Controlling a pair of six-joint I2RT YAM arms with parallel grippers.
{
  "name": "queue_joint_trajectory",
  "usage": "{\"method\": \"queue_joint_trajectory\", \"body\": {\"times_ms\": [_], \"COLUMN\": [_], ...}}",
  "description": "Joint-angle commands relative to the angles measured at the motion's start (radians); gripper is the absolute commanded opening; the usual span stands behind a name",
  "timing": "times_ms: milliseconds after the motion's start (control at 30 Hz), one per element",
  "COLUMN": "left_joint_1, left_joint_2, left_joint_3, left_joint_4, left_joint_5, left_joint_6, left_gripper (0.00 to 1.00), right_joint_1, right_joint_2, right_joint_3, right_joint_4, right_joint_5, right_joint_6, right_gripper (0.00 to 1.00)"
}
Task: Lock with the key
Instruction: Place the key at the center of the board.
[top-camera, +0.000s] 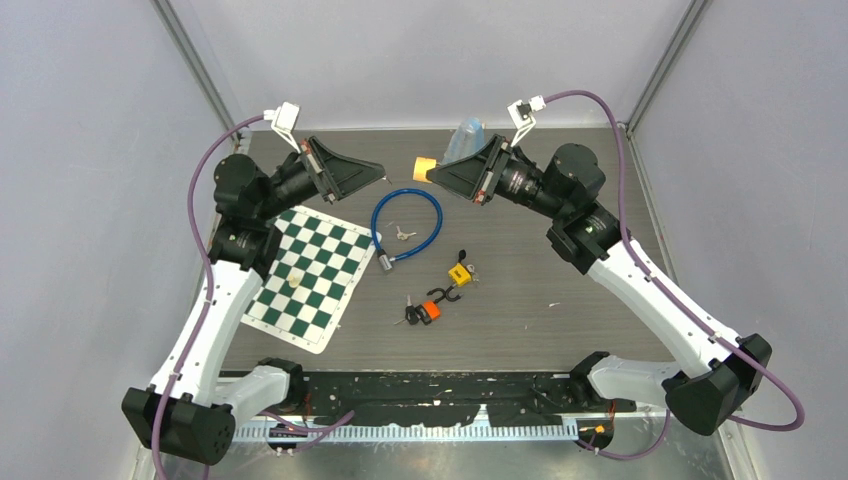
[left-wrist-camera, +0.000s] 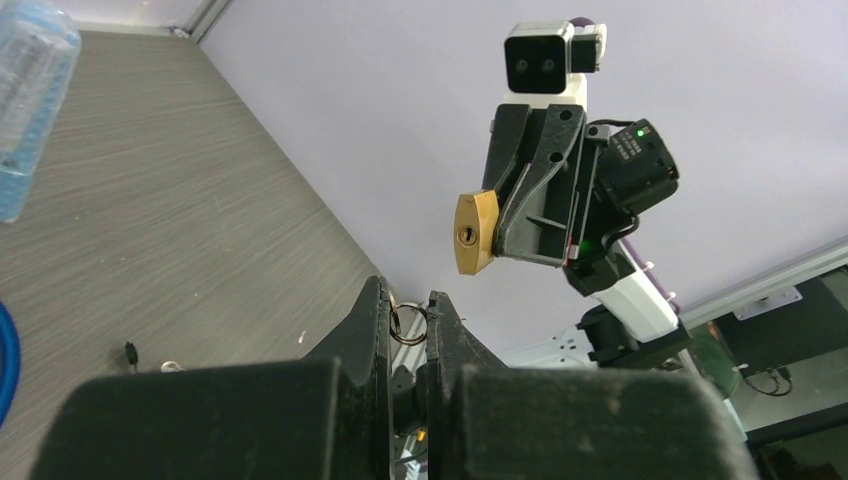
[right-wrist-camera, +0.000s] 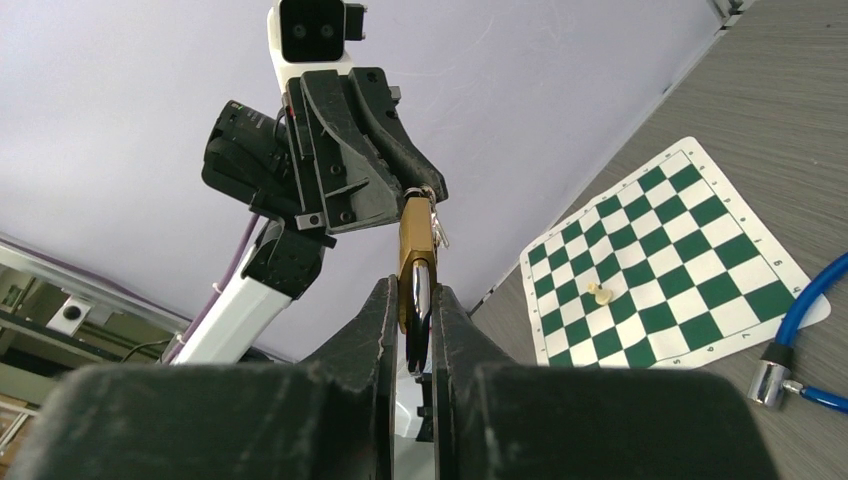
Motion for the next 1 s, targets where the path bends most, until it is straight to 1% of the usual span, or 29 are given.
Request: {"method": "queue_joint_trajectory", "body": {"times_ms": [0,100,167,267,367,500,633,733,800,867,967], "left_joint_1": [0.007,-0.016,-0.054,-0.153,-0.238,-0.344,-0.444,-0.494,-0.520,-0.548,-0.585], "left_joint_2": [-0.003,0.009,0.030,0.094,0.196,0.393,0.597,0.762,0.872,0.980,1.112], "left_joint_3": [0.000,-0.031,-0.045,-0.037,0.003,0.079,0.169,0.244,0.317,0.415,0.525], "left_joint_4": [-0.046,-0.044,-0.047,-0.069,-0.067,-0.001,0.070,0.155,0.187,0.186,0.169], "left_joint_5": [-0.001,-0.040,-0.080,-0.168,-0.230,-0.282,-0.376,-0.405,-0.408,-0.407,-0.424], "left_joint_6": [0.069,0.100,0.135,0.207,0.247,0.254,0.247,0.218,0.182,0.168,0.166], "left_gripper": [0.00,0.00,0.00,0.00,0.00,0.00,0.00,0.00,0.00,0.00,0.00], "right_joint_1": [-0.035,-0.070,-0.098,-0.155,-0.212,-0.303,-0.388,-0.425,-0.451,-0.479,-0.532], "right_joint_2": [-0.062,-0.084,-0.098,-0.119,-0.148,-0.194,-0.237,-0.253,-0.247,-0.229,-0.163], "right_joint_3": [0.043,0.036,0.023,-0.018,-0.085,-0.188,-0.301,-0.375,-0.411,-0.441,-0.474], "right_joint_4": [-0.062,-0.161,-0.223,-0.321,-0.389,-0.447,-0.478,-0.483,-0.482,-0.471,-0.400], "right_joint_5": [0.042,0.105,0.157,0.246,0.292,0.345,0.401,0.424,0.435,0.439,0.392], "right_joint_6": [-0.053,-0.097,-0.110,-0.124,-0.135,-0.142,-0.146,-0.153,-0.159,-0.167,-0.181], "right_gripper": [0.05,0.05,0.05,0.05,0.05,0.05,0.05,0.05,0.05,0.05,0.05]}}
